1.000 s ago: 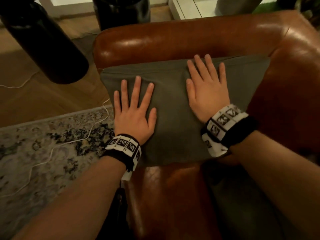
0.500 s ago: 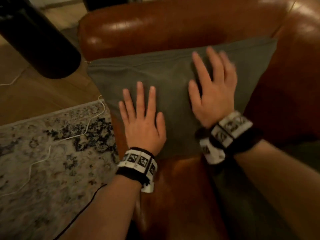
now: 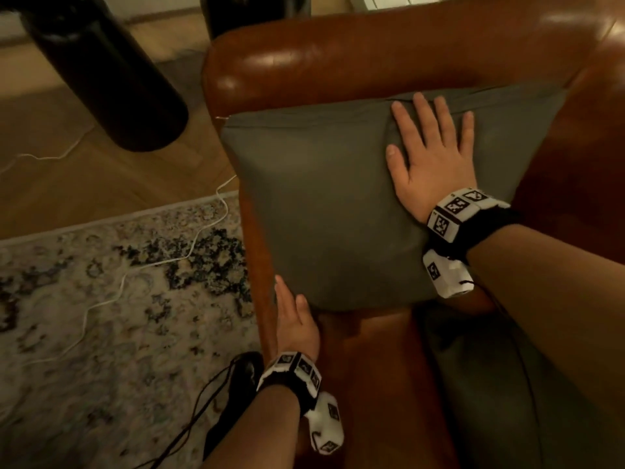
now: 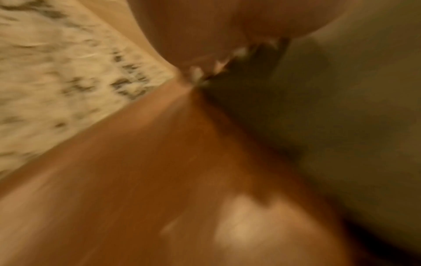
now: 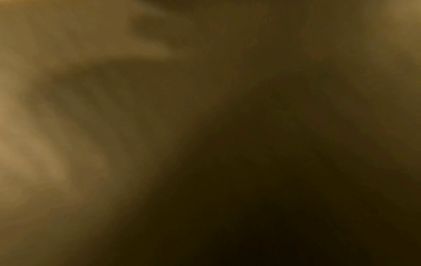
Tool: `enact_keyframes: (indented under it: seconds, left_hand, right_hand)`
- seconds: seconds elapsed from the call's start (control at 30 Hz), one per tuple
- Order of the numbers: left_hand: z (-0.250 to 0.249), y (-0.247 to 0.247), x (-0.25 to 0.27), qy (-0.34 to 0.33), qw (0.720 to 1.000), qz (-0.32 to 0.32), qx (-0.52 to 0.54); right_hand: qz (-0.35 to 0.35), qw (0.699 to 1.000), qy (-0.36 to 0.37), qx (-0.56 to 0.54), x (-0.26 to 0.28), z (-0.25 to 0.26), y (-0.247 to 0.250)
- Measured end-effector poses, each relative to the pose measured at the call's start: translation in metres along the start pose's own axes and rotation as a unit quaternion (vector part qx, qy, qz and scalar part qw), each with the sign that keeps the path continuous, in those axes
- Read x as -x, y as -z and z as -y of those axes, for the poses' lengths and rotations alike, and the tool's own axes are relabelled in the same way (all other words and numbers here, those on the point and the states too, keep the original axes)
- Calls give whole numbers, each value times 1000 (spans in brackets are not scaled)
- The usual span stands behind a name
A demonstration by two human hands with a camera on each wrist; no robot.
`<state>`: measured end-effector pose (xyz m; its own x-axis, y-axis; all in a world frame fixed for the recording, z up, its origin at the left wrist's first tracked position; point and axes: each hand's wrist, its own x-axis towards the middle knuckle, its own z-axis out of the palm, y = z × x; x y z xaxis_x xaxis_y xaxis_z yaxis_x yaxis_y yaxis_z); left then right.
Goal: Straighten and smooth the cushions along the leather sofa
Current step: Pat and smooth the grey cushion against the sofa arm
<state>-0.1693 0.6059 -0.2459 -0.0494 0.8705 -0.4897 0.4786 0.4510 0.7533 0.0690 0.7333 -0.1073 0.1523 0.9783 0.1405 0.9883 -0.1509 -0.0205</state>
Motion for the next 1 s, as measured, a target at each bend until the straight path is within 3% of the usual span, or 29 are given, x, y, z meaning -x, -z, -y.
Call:
enact_keyframes:
  seconds: [0.07,0.13,0.2,0.27,0.37,0.43,0.57,0.67,0.73,0.87,0.93,1.0]
  left_hand:
    - [-33,19,3,-69,993,-93,-9]
    - [-90,38,3,-210,960,-179,-41]
    - [-158,51,-7,-366,903,-194,-110]
    - [-209,56,-31,-429,860,-159,-228]
    - [-220,68,-82,-389,833,-85,-384]
    - [-212,76,-101,-382,825,-73,-409]
    - [-222,71,-93,-366,819,-80,-436]
    - [-233,73,-83,-361,801,-89,-469]
    - [-234,80,-79,-356,790,-91,-491]
    - [-228,85,-73,-313,792,-103,-514]
    - [-225,84,-72,-299,792,-97,-523]
    - [-223,81,-73,-303,785,-90,-533]
  right_hand:
    - [-5,1000,-3,10,0,2,8]
    - [-29,999,-3,15,5,7,19]
    - [-56,998,31,-2,15,21,24]
    - [-47,994,95,-37,26,45,19]
    - [-10,986,161,-37,35,52,4]
    - [1,989,147,-20,30,16,3]
    - [-10,1000,-19,-10,35,-77,2]
    - [30,973,-218,-73,44,-126,3]
    - [16,957,-257,-132,45,-121,9]
    - [-114,950,-187,-224,54,-50,6]
    - [-109,927,-251,-257,77,-33,-21]
    - [-91,863,-372,-330,111,-33,-58]
